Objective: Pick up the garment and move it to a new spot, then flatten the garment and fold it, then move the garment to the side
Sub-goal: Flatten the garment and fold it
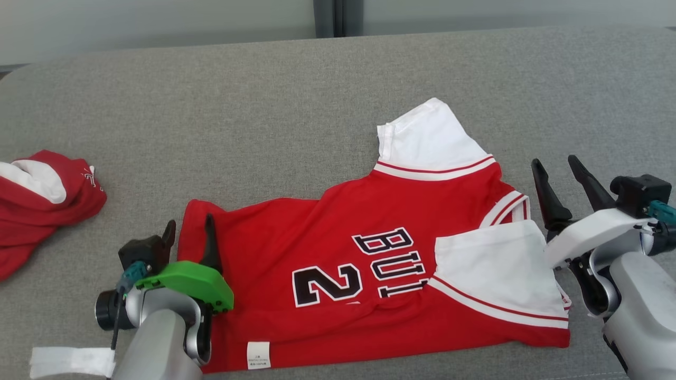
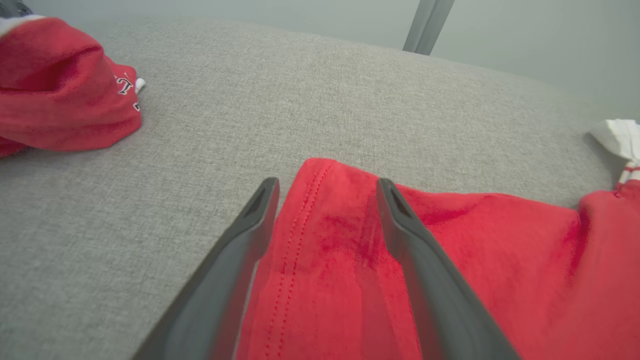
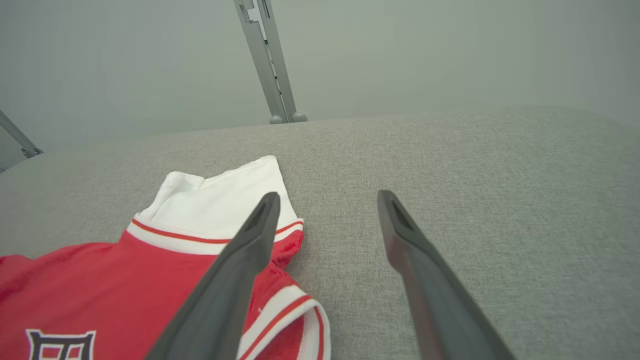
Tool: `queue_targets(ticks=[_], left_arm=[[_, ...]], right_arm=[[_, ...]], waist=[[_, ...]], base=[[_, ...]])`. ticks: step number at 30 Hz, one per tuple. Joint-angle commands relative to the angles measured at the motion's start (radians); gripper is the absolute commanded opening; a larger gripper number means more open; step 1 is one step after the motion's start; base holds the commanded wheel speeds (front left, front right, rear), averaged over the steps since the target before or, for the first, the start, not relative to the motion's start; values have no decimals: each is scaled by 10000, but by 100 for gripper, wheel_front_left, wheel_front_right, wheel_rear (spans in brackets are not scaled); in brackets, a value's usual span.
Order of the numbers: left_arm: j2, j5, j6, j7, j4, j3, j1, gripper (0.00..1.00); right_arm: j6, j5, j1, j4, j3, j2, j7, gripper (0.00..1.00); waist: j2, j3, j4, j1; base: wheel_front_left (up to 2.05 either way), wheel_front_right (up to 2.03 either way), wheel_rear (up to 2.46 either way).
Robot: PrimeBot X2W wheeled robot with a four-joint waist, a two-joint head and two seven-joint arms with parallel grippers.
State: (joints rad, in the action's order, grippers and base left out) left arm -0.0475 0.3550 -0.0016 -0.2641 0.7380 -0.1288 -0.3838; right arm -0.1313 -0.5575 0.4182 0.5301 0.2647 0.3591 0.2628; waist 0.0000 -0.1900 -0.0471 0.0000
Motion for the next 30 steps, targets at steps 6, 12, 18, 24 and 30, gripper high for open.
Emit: queue_targets(ticks=[6,12,18,24,30], left_arm=[[-54,-204,-95,-1,1141,83,-1161,100],[-58,-237,-234,-1,1681,167,-1636,49],[-59,-285,-379,-1,1684,217,-1884,0],[-56,-320,-310,-1,976,159,-1947,0],[-59,-25,-281,-1,378,-163,-1752,0]], right_arm=[[12,-260,914,252,733,168,28,100],[12,-445,1167,294,1032,265,28,100],[12,-717,1597,452,1458,439,26,100],[12,-1307,2801,1278,2465,687,-196,100],[12,-1968,4066,2153,3402,809,-1127,100]], waist=[[0,-657,35,0],[0,-845,17,0],[0,-1053,-35,0],[0,-1261,-322,0],[0,-1493,-781,0]], base=[[0,0,0],[0,0,0],[0,0,0],[0,0,0],[0,0,0]])
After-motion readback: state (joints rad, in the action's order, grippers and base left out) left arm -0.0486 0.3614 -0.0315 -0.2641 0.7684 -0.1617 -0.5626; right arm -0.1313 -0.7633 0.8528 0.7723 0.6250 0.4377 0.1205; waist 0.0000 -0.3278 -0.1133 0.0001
